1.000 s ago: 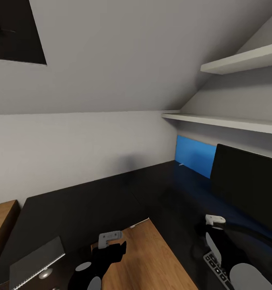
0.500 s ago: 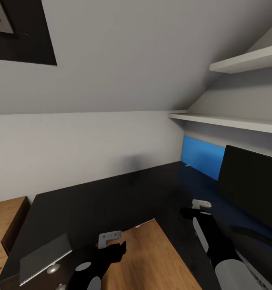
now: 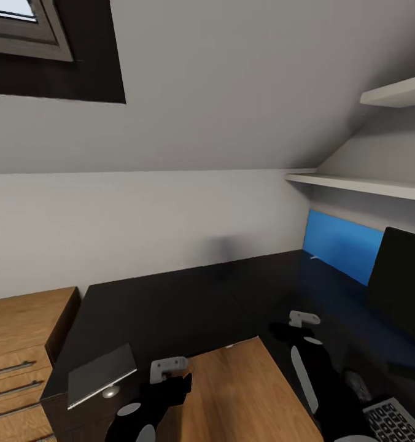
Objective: In the bedroom, organize the workspace by keeping the computer under the desk, ensuring the monitor is on the desk, placing the keyboard on the desk next to the monitor, placing the mouse on the desk next to the keyboard, moving the folder from the swivel chair onto the desk next to the mouse, stacking the notebook on top of the folder with the pen on top of the notebook, and positioning the swivel chair next to the desk.
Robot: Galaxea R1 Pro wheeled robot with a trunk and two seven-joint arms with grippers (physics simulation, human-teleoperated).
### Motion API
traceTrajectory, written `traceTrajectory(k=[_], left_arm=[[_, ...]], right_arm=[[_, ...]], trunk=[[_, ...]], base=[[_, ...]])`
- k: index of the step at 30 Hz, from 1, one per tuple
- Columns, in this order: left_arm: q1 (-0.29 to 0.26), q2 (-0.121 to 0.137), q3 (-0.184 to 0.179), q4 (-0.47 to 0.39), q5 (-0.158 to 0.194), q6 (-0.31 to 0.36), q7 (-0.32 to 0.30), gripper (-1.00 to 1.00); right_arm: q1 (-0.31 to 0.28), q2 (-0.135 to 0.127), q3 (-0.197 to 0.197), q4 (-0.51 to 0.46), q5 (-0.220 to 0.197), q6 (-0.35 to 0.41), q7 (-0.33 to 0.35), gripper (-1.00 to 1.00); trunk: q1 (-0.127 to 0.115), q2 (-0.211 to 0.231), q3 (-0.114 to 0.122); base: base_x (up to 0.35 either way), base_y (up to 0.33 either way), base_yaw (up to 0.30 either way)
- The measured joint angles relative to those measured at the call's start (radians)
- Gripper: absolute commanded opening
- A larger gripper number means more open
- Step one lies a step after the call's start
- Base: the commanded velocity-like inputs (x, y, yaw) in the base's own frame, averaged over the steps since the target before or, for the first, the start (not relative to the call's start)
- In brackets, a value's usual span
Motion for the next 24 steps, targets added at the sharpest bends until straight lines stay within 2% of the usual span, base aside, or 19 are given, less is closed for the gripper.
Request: traceTrajectory(k=[2, 4, 8, 11, 14, 16, 20, 22, 23, 24], left_arm=[[0.006, 0.002, 0.000, 0.004, -0.001, -0.001, 0.000, 1.00], [0.018, 0.011, 0.000, 0.006, -0.001, -0.001, 0.001, 1.00], [0.059, 0.047, -0.002, 0.018, -0.001, -0.002, 0.003, 1.00], [0.072, 0.068, -0.002, 0.039, -0.001, -0.003, 0.003, 1.00], [0.080, 0.092, -0.002, 0.076, -0.001, -0.018, 0.003, 1.00], [0.085, 0.106, -0.002, 0.122, 0.000, -0.059, 0.001, 1.00], [0.087, 0.115, -0.001, 0.180, -0.001, -0.109, -0.002, 1.00], [0.088, 0.119, 0.000, 0.233, -0.001, -0.141, -0.002, 1.00], [0.088, 0.119, 0.000, 0.244, -0.001, -0.147, -0.001, 1.00], [0.088, 0.120, 0.000, 0.282, -0.001, -0.178, 0.000, 1.00]], right_arm=[[0.086, 0.033, 0.010, -0.131, -0.001, 0.001, -0.001, 1.00], [0.133, 0.054, 0.031, -0.181, -0.001, -0.002, -0.001, 1.00], [0.203, 0.074, 0.124, -0.219, 0.001, -0.006, -0.004, 1.00], [0.230, 0.076, 0.142, -0.216, 0.001, -0.006, -0.021, 1.00], [0.251, 0.076, 0.149, -0.204, 0.001, -0.007, -0.035, 1.00], [0.265, 0.075, 0.152, -0.172, 0.001, -0.019, -0.041, 1.00], [0.272, 0.074, 0.153, -0.090, 0.002, -0.073, -0.045, 1.00], [0.274, 0.073, 0.154, 0.004, 0.005, -0.165, -0.047, 1.00], [0.274, 0.073, 0.155, 0.023, 0.006, -0.185, -0.047, 1.00], [0.275, 0.073, 0.155, 0.077, 0.007, -0.244, -0.048, 1.00]], trunk=[[0.000, 0.000, -0.001], [0.000, 0.000, -0.001], [0.000, 0.000, -0.003], [0.000, 0.000, -0.005], [0.000, 0.000, -0.007], [0.000, 0.000, -0.008], [0.000, 0.000, -0.011], [0.000, 0.000, -0.013], [0.000, 0.000, -0.013], [0.000, 0.000, -0.014]], base=[[-0.001, 0.000, 0.267], [0.000, 0.000, 0.267], [0.000, 0.000, 0.267], [0.000, 0.000, 0.267], [0.000, 0.000, 0.266], [0.000, 0.000, 0.266], [0.000, 0.000, 0.263], [0.000, 0.000, 0.250], [0.000, 0.000, 0.242], [0.000, 0.000, 0.225]])
